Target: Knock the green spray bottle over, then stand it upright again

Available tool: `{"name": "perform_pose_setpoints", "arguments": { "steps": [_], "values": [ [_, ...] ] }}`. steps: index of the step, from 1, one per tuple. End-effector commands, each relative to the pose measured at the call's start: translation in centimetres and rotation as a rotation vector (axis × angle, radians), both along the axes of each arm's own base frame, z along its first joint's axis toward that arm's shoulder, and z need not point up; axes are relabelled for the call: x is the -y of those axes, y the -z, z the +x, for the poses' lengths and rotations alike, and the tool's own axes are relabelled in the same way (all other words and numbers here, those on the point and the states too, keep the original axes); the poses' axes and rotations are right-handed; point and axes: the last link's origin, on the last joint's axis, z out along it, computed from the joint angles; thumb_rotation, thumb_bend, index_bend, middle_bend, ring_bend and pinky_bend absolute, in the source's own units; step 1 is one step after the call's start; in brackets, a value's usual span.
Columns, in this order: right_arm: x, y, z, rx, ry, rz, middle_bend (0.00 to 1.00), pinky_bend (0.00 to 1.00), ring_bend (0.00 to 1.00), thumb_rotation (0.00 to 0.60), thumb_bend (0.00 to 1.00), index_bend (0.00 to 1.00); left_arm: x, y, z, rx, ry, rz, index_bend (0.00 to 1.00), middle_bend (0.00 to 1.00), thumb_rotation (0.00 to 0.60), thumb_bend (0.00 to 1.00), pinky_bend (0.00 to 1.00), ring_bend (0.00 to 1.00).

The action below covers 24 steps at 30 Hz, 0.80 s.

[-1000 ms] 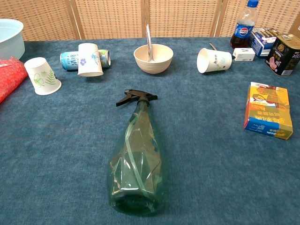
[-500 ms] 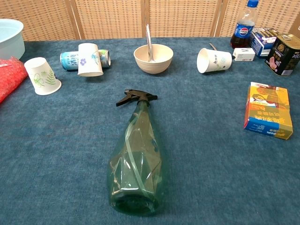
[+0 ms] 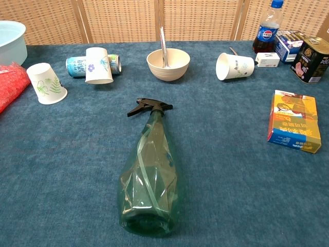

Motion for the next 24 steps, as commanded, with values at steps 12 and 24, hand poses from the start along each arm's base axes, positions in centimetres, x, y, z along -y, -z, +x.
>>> {"name": "perform_pose_setpoints", "arguments": {
  "steps": [12, 24],
  "values": [
    [-1.3, -0.8, 0.3, -0.005, 0.023, -0.028, 0.01, 0.04, 0.00, 0.600, 0.15, 0.00, -1.5, 5.9, 4.0, -0.023, 0.282, -0.311, 0.08, 0.00, 0.480, 0.17, 0.01, 0.00],
    [-3.4, -2.1, 0.0, 0.004, 0.036, -0.063, 0.01, 0.04, 0.00, 0.600, 0.15, 0.00, -3.0, 12.0, 9.4, -0.045, 0.571, -0.355, 0.03, 0.00, 0.444, 0.17, 0.00, 0.00]
  ]
}}
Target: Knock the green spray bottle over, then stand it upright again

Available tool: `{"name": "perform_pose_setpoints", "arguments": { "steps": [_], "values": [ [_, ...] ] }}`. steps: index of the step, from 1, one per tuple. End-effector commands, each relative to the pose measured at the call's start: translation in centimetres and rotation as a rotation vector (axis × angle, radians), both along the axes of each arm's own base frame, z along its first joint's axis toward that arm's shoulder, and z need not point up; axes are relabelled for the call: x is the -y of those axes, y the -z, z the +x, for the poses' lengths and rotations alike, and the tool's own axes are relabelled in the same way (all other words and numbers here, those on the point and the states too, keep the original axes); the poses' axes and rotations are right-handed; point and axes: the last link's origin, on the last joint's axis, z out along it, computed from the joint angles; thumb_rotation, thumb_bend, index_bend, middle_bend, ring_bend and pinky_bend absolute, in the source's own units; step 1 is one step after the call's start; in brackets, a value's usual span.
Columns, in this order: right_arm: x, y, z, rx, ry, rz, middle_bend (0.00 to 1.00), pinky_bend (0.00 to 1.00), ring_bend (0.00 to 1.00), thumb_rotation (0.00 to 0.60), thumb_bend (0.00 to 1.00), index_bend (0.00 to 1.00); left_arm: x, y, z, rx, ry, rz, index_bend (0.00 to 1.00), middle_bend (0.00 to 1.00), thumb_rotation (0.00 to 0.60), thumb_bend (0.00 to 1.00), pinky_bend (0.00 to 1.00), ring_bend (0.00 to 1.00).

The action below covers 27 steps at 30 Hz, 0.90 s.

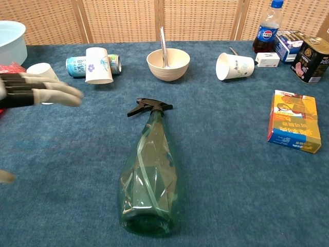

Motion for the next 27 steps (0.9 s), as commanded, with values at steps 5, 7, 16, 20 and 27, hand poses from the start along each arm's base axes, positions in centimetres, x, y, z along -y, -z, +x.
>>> {"name": "perform_pose_setpoints", "arguments": {
  "steps": [5, 7, 16, 20, 27],
  "values": [
    [-1.0, -0.5, -0.2, 0.019, 0.008, -0.006, 0.01, 0.04, 0.00, 0.600, 0.15, 0.00, -1.3, 4.0, 3.5, 0.020, 0.161, 0.029, 0.02, 0.00, 0.416, 0.17, 0.00, 0.00],
    [-1.2, -0.7, -0.2, 0.029, 0.009, -0.006, 0.01, 0.04, 0.00, 0.600, 0.15, 0.00, -1.7, 5.0, 4.2, 0.022, 0.173, 0.027, 0.02, 0.00, 0.413, 0.17, 0.00, 0.00],
    [-2.1, -1.3, -0.6, 0.053, 0.021, -0.011, 0.00, 0.04, 0.00, 0.600, 0.15, 0.00, -3.8, 8.4, 6.6, -0.018, 0.247, 0.056, 0.00, 0.00, 0.401, 0.17, 0.00, 0.00],
    [-2.5, -1.6, -0.8, 0.061, 0.028, -0.021, 0.00, 0.04, 0.00, 0.600, 0.15, 0.00, -4.6, 9.3, 6.8, -0.043, 0.252, 0.059, 0.00, 0.00, 0.403, 0.17, 0.00, 0.00],
    [-3.0, -1.8, -1.3, 0.068, 0.047, -0.025, 0.00, 0.04, 0.00, 0.600, 0.15, 0.00, -6.1, 10.0, 6.5, -0.083, 0.250, 0.087, 0.00, 0.00, 0.398, 0.17, 0.00, 0.00]
  ]
}}
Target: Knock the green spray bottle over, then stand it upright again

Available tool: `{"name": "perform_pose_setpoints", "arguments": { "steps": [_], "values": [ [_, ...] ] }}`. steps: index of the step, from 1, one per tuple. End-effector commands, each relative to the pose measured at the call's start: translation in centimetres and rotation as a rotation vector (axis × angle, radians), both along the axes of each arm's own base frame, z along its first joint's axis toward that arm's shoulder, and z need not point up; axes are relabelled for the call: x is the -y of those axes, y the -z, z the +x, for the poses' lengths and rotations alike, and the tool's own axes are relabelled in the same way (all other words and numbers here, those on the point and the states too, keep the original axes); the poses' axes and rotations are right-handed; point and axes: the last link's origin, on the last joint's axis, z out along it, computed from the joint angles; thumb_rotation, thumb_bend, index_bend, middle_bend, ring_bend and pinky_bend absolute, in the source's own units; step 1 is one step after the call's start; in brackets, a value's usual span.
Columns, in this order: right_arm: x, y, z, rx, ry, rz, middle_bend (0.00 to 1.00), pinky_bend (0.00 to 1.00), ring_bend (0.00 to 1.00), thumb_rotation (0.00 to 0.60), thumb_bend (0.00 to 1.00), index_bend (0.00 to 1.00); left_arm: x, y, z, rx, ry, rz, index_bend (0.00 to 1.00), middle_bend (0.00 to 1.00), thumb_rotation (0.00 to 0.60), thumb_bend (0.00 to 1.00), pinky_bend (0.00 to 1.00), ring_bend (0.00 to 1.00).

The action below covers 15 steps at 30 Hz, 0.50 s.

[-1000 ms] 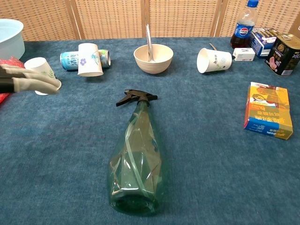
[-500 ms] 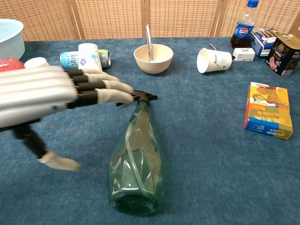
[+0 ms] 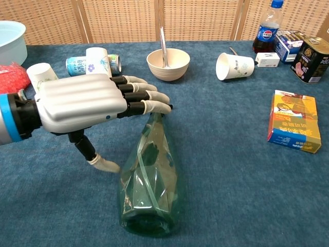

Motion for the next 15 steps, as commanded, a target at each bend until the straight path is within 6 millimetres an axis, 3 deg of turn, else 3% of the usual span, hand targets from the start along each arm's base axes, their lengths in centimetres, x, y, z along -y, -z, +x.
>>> {"name": "perform_pose_setpoints", "arguments": {
  "steps": [1, 15],
  "values": [
    [-0.1, 0.0, -0.1, 0.002, 0.003, 0.000, 0.00, 0.04, 0.00, 0.600, 0.15, 0.00, -0.7, 0.4, 0.0, -0.010, -0.007, 0.007, 0.00, 0.00, 0.398, 0.17, 0.00, 0.00],
    [-0.6, -0.2, -0.2, 0.017, 0.009, -0.003, 0.00, 0.04, 0.00, 0.600, 0.15, 0.00, -0.3, 3.0, 2.1, 0.071, -0.023, -0.056, 0.00, 0.00, 0.345, 0.17, 0.00, 0.00]
  ]
}}
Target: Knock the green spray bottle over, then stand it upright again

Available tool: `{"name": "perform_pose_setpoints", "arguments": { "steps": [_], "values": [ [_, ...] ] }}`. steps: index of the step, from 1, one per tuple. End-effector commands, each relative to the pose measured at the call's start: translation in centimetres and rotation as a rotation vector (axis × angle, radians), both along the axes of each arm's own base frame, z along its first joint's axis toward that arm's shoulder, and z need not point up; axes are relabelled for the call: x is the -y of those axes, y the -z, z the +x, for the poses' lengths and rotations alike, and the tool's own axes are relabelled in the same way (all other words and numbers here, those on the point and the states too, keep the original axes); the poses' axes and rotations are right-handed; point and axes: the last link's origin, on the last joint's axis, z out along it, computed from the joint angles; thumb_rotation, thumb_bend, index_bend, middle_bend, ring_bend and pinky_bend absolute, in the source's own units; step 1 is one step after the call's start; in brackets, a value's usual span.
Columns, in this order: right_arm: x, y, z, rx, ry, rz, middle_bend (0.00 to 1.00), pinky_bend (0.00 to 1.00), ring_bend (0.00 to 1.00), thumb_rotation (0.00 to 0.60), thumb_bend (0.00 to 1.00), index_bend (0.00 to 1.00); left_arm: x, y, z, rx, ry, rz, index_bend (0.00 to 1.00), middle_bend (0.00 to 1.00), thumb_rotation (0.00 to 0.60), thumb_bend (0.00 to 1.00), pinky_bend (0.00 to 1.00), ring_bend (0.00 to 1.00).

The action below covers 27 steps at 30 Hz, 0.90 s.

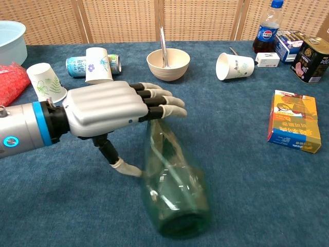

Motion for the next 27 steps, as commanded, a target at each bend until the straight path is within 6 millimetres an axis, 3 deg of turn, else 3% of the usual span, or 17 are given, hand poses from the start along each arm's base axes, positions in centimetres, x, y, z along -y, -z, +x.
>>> {"name": "perform_pose_setpoints", "arguments": {
  "steps": [1, 13, 27],
  "values": [
    [-0.2, -0.1, -0.1, 0.004, 0.002, -0.002, 0.00, 0.04, 0.00, 0.600, 0.15, 0.00, 0.3, 0.2, 0.6, 0.024, 0.001, -0.019, 0.00, 0.00, 0.341, 0.17, 0.00, 0.00],
    [-0.7, -0.3, -0.6, 0.021, 0.008, -0.006, 0.00, 0.04, 0.00, 0.600, 0.15, 0.00, 0.7, 1.7, 2.3, 0.040, 0.040, -0.004, 0.00, 0.00, 0.334, 0.17, 0.00, 0.00],
    [-1.3, -0.9, -1.2, 0.032, 0.020, -0.026, 0.00, 0.04, 0.00, 0.600, 0.15, 0.00, -0.7, 4.7, 4.8, 0.036, 0.051, 0.067, 0.00, 0.00, 0.334, 0.17, 0.00, 0.00]
  ]
}}
